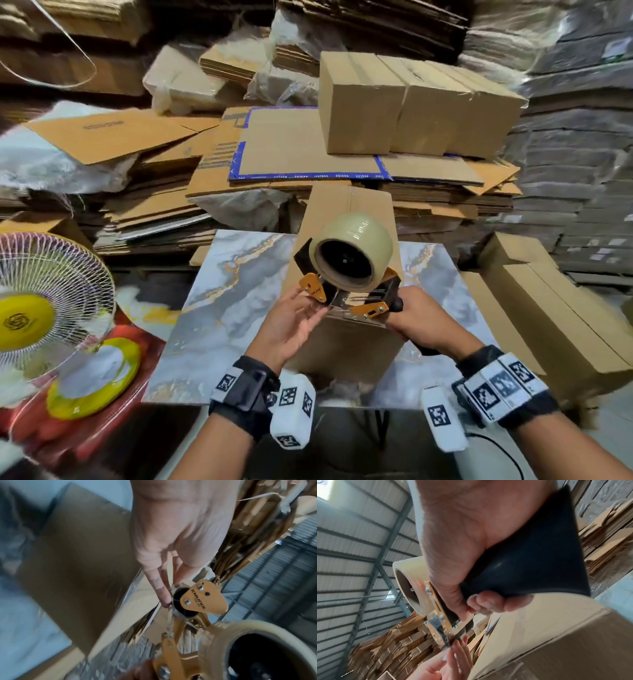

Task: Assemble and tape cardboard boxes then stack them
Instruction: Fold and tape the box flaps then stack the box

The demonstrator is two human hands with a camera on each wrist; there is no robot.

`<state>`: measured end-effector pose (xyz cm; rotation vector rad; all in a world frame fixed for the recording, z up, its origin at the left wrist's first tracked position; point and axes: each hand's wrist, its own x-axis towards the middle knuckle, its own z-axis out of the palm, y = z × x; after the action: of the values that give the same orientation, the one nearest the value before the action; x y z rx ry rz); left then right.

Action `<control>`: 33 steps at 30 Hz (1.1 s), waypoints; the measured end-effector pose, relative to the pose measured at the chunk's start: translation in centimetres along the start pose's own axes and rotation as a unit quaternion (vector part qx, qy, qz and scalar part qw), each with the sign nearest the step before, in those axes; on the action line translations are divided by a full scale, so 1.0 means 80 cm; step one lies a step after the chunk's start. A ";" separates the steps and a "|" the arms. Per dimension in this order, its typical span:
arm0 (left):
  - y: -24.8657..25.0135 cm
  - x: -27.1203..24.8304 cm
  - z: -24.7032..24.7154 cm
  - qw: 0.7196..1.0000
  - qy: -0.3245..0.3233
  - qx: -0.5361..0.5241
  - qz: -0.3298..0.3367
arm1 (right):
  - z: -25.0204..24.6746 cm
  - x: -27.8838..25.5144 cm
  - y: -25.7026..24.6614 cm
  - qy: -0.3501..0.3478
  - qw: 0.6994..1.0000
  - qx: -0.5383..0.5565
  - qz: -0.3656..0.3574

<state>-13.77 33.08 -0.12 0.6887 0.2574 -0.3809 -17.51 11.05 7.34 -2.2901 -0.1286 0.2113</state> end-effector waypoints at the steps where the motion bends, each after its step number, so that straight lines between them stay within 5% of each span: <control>1: 0.004 0.000 -0.006 0.999 0.004 0.038 0.014 | 0.003 0.003 -0.003 -0.003 1.000 -0.003 -0.005; 5: 0.019 -0.012 -0.029 0.992 0.010 0.113 0.050 | 0.012 0.012 -0.013 -0.013 0.999 -0.031 -0.006; 11: 0.040 -0.026 -0.048 1.000 -0.007 0.013 0.012 | 0.027 0.019 -0.031 -0.032 0.999 -0.039 -0.005; 20: 0.062 -0.016 -0.074 0.989 0.080 0.121 0.037 | 0.037 0.041 -0.030 -0.037 0.995 -0.076 -0.048; 33: 0.079 0.002 -0.075 0.900 0.173 0.356 0.182 | 0.021 0.052 0.001 -0.036 0.996 -0.080 -0.018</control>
<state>-11.56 41.41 -1.07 1.5097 0.3194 0.0306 -13.79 12.92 5.70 -2.4383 -0.2315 0.2747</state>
